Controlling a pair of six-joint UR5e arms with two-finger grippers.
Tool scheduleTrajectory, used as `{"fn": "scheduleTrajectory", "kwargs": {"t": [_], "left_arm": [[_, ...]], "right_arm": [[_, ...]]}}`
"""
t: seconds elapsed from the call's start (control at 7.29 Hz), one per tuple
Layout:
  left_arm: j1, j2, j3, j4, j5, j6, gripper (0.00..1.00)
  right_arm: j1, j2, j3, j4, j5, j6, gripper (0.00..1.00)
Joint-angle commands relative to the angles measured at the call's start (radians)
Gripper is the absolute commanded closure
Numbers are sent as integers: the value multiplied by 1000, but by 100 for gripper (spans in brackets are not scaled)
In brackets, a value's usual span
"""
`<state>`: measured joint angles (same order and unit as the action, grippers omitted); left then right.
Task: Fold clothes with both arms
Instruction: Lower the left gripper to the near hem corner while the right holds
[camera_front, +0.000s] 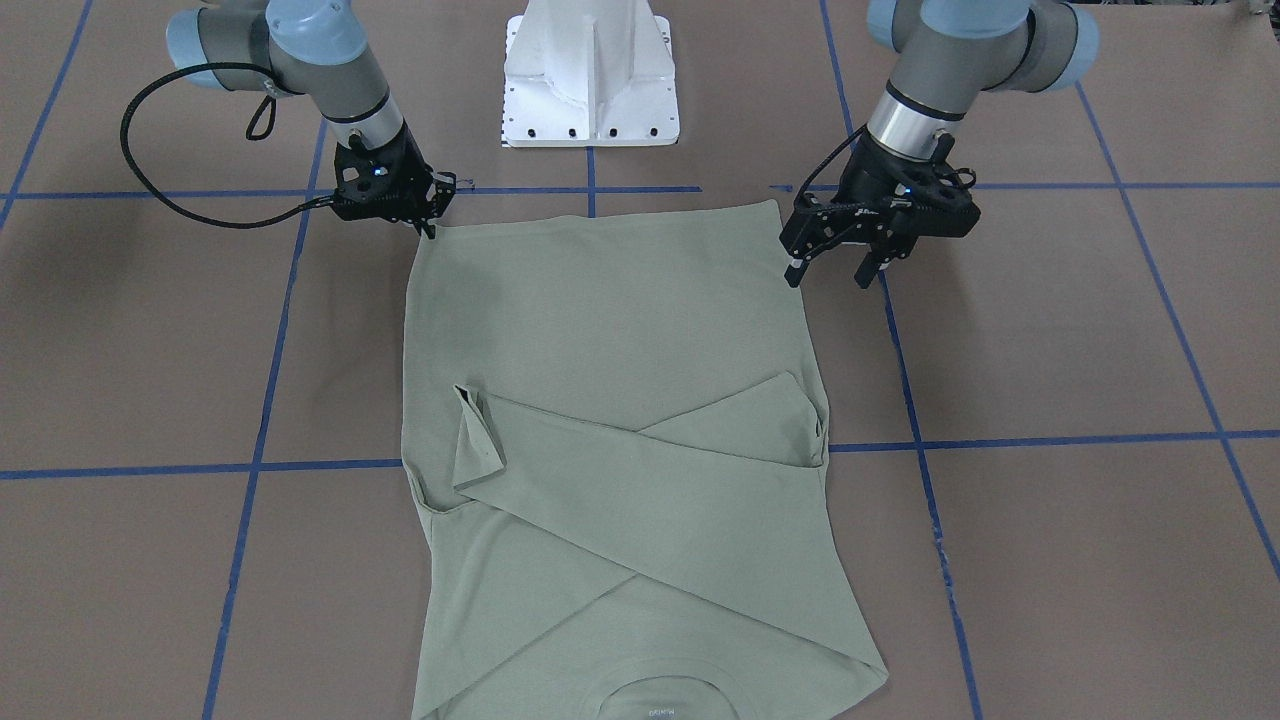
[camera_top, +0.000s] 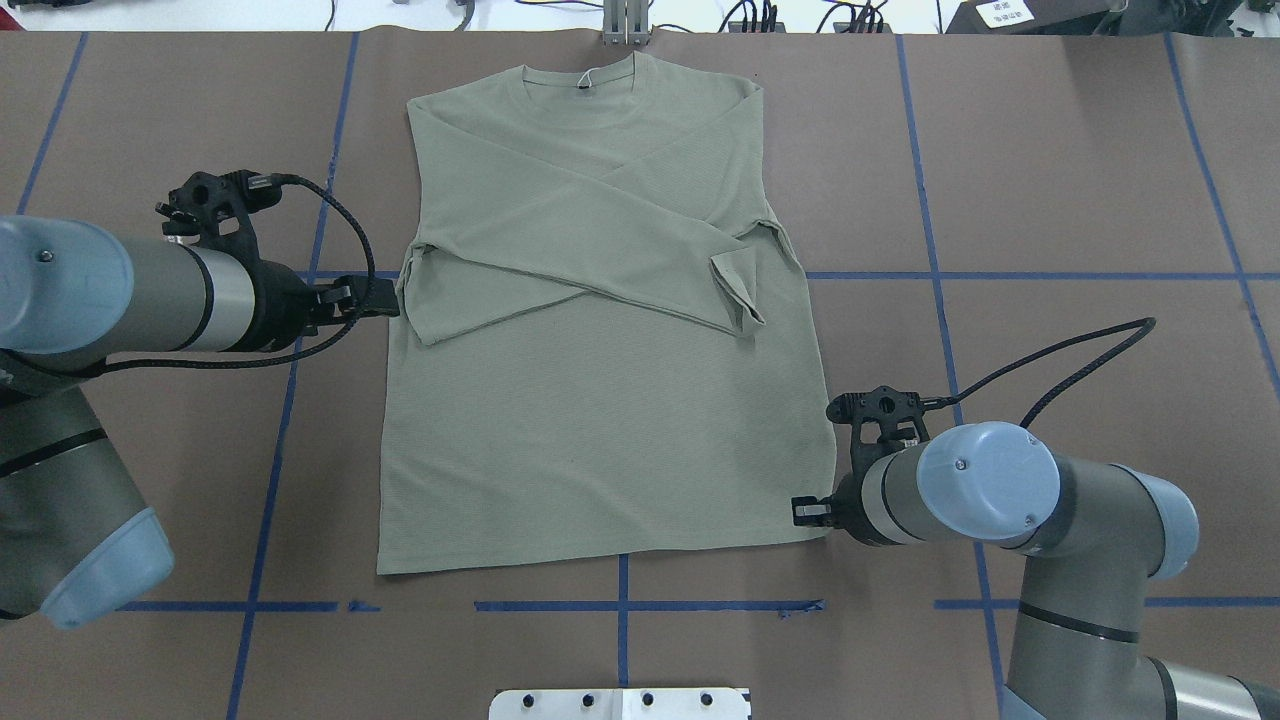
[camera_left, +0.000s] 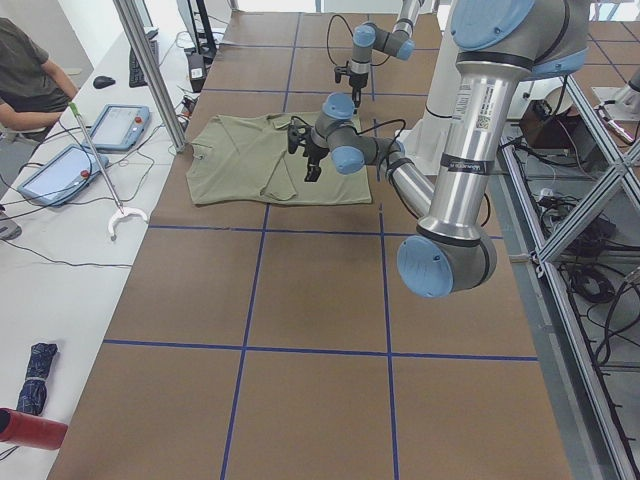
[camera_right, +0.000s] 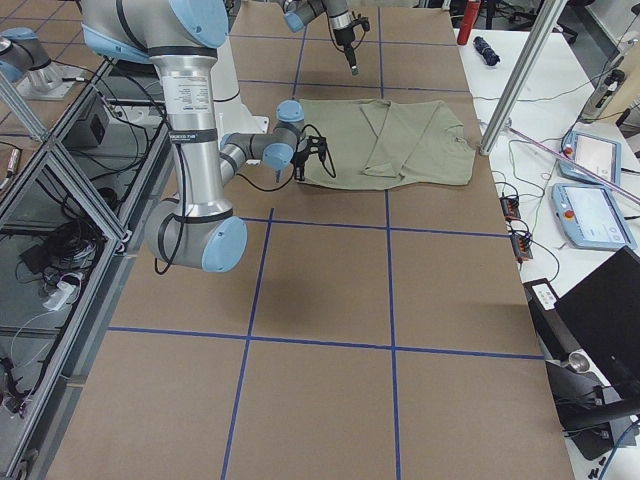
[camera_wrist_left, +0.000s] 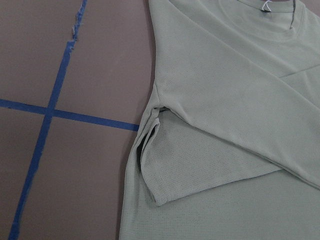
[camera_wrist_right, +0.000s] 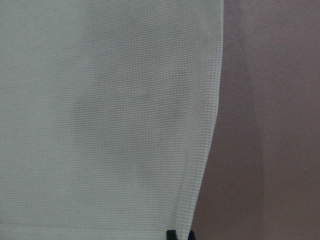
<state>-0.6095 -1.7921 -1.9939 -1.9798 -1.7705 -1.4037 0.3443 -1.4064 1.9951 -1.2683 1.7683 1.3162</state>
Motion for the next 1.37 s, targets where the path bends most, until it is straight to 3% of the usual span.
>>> {"fn": "scheduleTrajectory", "kwargs": {"t": [0.0,0.41,1.23], "left_arm": [[182,14,-6,7,61,-181,0],[348,48,-2,70,98,-377,1],[358,40,4,209,126,-380,4]], "right_arm": [[8,-6,59,-2,-3,12,100],[18,-5,68,-2,-4,12,100],[33,-2,71,-2,0,12,100]]}}
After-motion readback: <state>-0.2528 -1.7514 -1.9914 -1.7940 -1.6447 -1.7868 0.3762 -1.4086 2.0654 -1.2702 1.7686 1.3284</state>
